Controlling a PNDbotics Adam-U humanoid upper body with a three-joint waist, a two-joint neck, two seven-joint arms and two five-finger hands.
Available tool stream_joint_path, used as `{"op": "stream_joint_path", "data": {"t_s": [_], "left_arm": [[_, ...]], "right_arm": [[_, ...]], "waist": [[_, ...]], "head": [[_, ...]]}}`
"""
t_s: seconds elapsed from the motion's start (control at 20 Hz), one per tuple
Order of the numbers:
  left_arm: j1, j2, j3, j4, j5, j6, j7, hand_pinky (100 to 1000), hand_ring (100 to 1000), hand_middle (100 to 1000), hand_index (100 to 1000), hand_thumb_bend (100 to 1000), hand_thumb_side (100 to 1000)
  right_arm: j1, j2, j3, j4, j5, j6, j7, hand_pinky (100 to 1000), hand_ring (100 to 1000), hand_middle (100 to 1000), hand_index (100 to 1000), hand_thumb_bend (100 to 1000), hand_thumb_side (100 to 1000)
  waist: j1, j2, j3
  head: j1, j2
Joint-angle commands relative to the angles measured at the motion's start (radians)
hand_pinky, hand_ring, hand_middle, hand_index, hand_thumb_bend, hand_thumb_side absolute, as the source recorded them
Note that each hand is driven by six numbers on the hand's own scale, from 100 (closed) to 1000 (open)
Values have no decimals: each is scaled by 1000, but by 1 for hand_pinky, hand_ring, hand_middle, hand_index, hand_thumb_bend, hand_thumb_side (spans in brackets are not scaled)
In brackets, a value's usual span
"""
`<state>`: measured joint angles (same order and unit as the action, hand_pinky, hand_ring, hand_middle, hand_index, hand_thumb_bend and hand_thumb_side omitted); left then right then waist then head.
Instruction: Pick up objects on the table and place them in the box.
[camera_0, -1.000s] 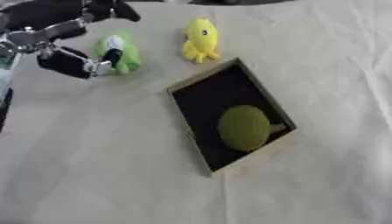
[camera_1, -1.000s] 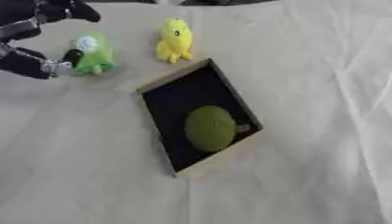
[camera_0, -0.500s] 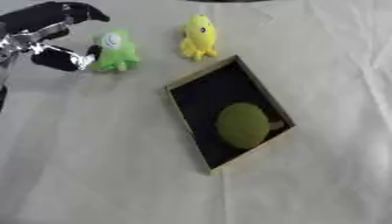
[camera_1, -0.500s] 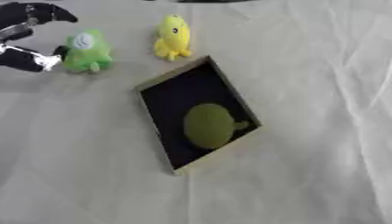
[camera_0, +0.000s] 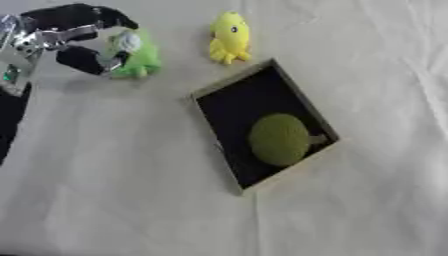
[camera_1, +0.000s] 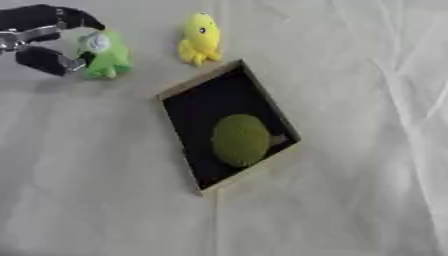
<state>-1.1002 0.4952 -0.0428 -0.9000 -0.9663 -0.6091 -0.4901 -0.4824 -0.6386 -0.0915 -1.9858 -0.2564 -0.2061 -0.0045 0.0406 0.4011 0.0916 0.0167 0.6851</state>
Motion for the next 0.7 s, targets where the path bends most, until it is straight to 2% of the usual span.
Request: {"op": "stream_joint_path", "data": {"t_s": [0.05,0.15,0.2,0.4,0.65,0.7], "left_arm": [[-35,13,18,5,-57,2,-9,998,954,879,964,291,663],[-38,7,19,18,-108,16,3,993,953,876,962,338,646],[-39,5,19,28,-133,20,9,992,954,877,963,363,600],[-41,-6,21,69,-204,27,25,988,954,881,966,396,516],[-49,-28,32,109,-252,34,29,984,951,878,965,383,475],[-50,-32,35,116,-259,37,30,980,947,873,963,347,473]], "right_arm": [[-8,-26,-6,-14,-4,2,2,900,866,631,778,100,526],[-9,-25,-6,-14,-5,2,3,900,866,631,778,100,526],[-9,-24,-6,-14,-6,3,3,900,866,631,778,100,526],[-10,-22,-6,-14,-7,5,3,900,866,630,778,100,526],[-10,-18,-5,-14,-11,8,6,900,866,627,777,100,527],[-10,-17,-5,-14,-13,8,6,901,866,627,777,100,528]], "waist": [[-1,-27,-1],[-1,-27,-3],[-1,-27,-3],[-2,-26,-4],[-6,-24,-5],[-7,-23,-6]], "head": [[6,2],[7,1],[7,0],[9,-1],[15,-4],[17,-4]]}}
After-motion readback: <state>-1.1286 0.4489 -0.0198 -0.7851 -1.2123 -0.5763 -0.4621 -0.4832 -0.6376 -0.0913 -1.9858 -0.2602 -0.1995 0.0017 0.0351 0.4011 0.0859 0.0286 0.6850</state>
